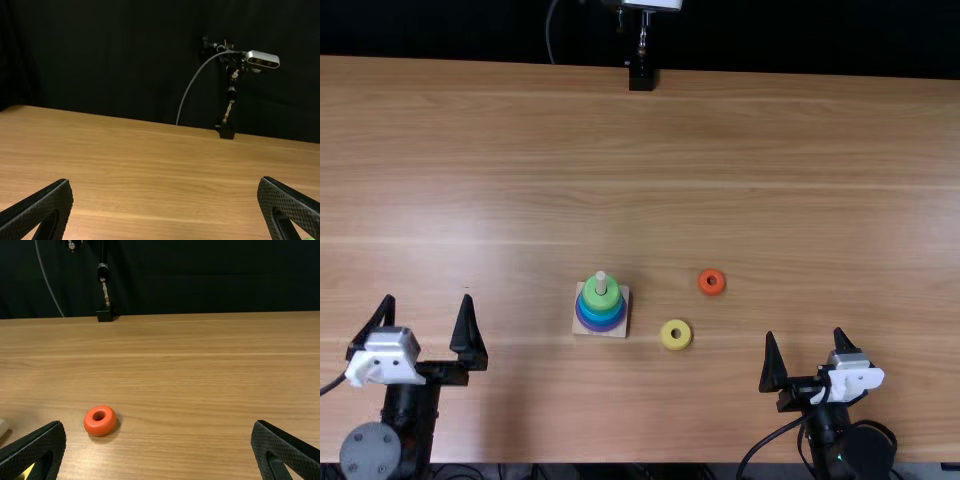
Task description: Build the Hanoi tower: stack the rings onto the peg from bottom to top in this color order: purple, dark blue, light blue, dark green, light green, yellow, orange.
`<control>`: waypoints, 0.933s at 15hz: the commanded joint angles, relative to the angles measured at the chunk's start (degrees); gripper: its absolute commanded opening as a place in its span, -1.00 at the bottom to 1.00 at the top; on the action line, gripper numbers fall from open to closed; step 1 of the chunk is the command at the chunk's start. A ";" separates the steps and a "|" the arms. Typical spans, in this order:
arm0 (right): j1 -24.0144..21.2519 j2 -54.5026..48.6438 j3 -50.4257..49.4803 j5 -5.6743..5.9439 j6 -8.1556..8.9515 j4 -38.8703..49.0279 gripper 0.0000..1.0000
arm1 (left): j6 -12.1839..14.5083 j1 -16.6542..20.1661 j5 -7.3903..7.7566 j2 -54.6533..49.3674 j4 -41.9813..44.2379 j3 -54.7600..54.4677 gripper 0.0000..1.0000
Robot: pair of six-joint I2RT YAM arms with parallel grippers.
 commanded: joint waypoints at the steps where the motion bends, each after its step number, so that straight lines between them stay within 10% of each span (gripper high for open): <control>1: -0.47 -0.69 -2.85 -0.21 -0.21 -4.08 1.00 | 0.34 -0.09 -0.09 -5.48 0.11 -2.98 1.00; 14: -0.47 -0.69 -2.85 -0.31 -0.31 -4.08 1.00 | 0.55 0.35 -1.04 -12.34 -4.01 -15.29 1.00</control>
